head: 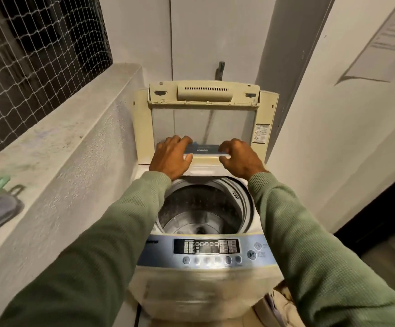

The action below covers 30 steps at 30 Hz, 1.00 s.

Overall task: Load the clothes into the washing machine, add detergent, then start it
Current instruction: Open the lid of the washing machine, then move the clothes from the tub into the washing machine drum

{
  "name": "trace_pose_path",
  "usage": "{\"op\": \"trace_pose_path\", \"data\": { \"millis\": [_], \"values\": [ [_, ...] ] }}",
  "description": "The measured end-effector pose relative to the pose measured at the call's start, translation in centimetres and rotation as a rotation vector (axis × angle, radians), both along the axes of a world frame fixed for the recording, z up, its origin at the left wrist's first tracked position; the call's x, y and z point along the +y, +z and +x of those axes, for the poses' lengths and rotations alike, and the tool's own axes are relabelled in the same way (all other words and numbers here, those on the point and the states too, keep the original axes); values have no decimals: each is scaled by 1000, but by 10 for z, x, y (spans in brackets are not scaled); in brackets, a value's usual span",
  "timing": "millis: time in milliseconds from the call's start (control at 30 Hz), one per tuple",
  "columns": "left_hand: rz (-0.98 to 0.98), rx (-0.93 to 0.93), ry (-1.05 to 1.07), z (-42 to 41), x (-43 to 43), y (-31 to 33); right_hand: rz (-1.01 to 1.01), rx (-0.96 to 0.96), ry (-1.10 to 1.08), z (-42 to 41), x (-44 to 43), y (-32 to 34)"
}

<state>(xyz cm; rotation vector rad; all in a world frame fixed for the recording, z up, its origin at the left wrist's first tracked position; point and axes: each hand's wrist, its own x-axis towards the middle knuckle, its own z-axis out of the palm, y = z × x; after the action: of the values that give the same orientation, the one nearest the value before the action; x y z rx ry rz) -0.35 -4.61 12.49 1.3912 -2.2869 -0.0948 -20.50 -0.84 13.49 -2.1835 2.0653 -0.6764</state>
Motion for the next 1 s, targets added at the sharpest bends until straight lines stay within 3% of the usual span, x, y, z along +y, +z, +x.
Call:
{"op": "trace_pose_path", "data": {
  "millis": [433,1000],
  "values": [
    [75,-4,-14,-41,61,-20,55,-46,-43,-30,54,-5],
    [206,-132,-175,-244,147,-68,266,-255,-292,-213,165,-73]
  ]
}}
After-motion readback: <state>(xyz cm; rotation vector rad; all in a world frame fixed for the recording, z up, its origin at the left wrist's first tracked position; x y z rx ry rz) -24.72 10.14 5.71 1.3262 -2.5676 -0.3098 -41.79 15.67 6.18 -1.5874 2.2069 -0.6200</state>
